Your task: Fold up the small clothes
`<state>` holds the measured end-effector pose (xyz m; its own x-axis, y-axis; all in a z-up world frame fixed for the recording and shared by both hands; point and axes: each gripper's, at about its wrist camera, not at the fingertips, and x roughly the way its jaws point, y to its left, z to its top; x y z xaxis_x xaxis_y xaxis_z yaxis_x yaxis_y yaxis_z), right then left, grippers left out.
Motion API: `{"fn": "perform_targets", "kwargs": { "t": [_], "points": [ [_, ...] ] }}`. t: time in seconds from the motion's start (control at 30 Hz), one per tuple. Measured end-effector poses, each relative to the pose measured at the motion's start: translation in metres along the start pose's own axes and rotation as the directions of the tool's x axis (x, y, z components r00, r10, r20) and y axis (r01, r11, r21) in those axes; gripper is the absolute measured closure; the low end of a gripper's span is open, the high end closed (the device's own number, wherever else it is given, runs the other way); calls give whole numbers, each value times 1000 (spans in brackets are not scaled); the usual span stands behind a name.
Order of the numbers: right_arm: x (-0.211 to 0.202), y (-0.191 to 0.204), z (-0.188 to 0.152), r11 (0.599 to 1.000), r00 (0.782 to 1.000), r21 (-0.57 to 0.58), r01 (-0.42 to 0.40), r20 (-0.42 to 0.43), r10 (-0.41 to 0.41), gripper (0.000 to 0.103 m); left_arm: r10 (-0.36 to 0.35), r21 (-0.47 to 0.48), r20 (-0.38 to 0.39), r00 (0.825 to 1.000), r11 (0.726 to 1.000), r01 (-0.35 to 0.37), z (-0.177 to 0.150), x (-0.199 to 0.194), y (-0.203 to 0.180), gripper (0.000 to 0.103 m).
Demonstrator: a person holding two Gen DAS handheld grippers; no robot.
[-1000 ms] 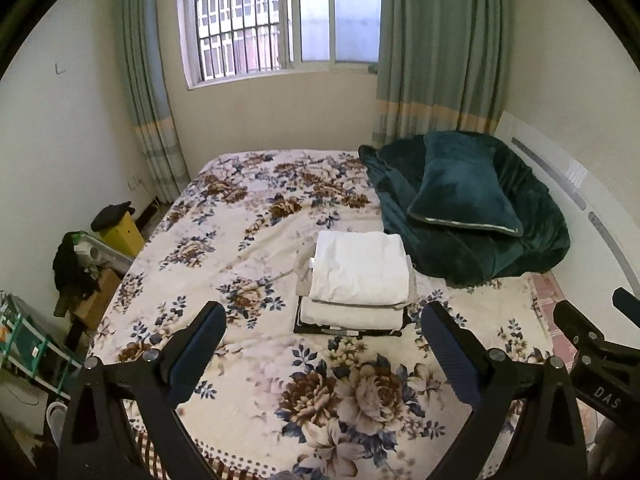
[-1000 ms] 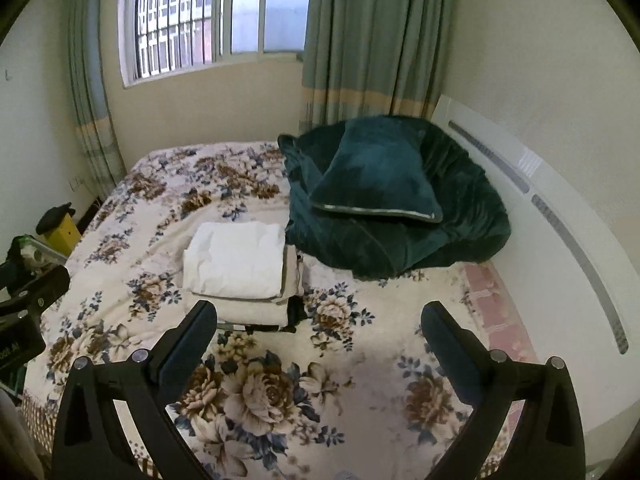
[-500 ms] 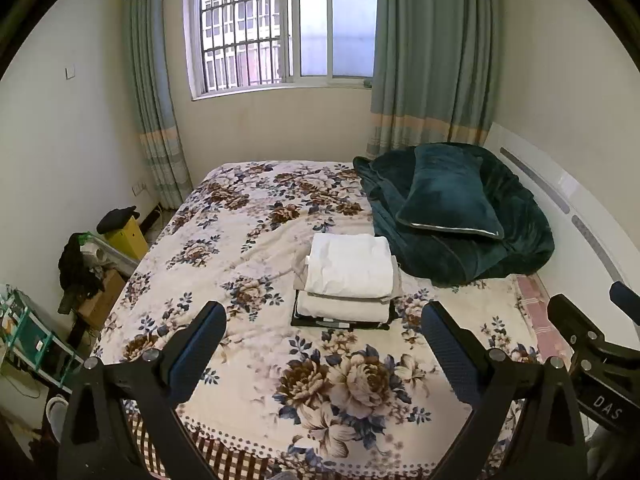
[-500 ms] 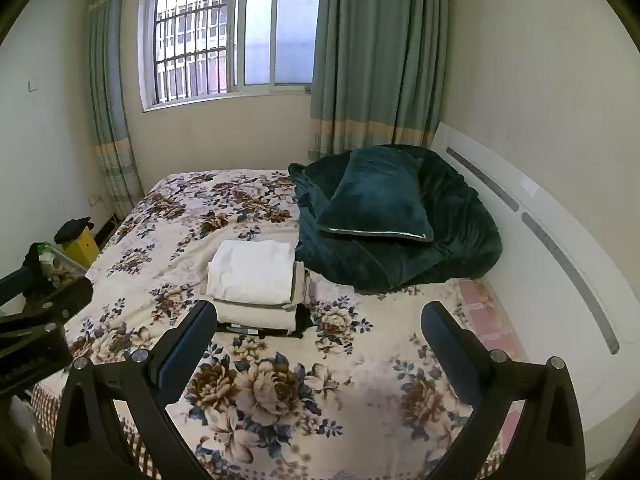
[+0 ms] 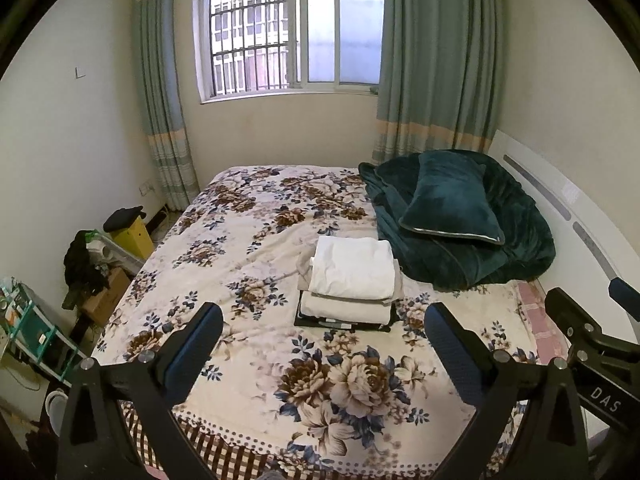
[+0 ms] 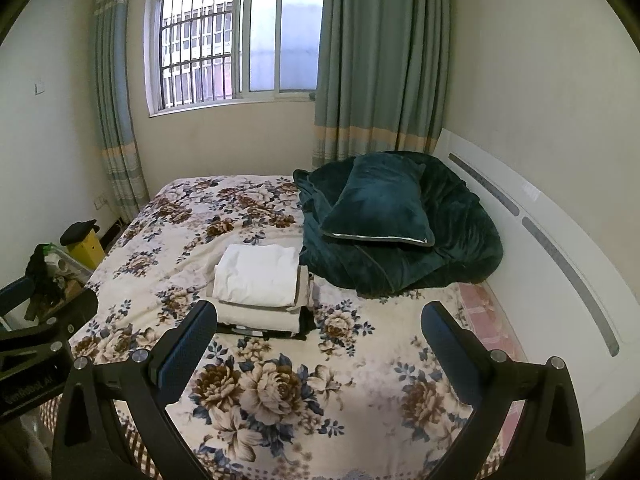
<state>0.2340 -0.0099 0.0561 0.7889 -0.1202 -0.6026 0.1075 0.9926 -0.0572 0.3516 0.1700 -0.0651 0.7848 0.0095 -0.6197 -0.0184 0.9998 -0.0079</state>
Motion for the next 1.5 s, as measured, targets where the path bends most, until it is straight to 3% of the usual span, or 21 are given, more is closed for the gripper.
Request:
{"fn": "perform_targets", "kwargs": {
  "t": [0.6,1.5],
  "points": [
    [0,3,11,999,1000,-13,-30,-10,30,0,28,-2,7,1000,1000,-28,2,-4,2,0],
    [5,2,3,999,999,-18,-29,-21,29,0,42,-12,-5,999,999,-42,-2,-1,6,0]
  ]
}}
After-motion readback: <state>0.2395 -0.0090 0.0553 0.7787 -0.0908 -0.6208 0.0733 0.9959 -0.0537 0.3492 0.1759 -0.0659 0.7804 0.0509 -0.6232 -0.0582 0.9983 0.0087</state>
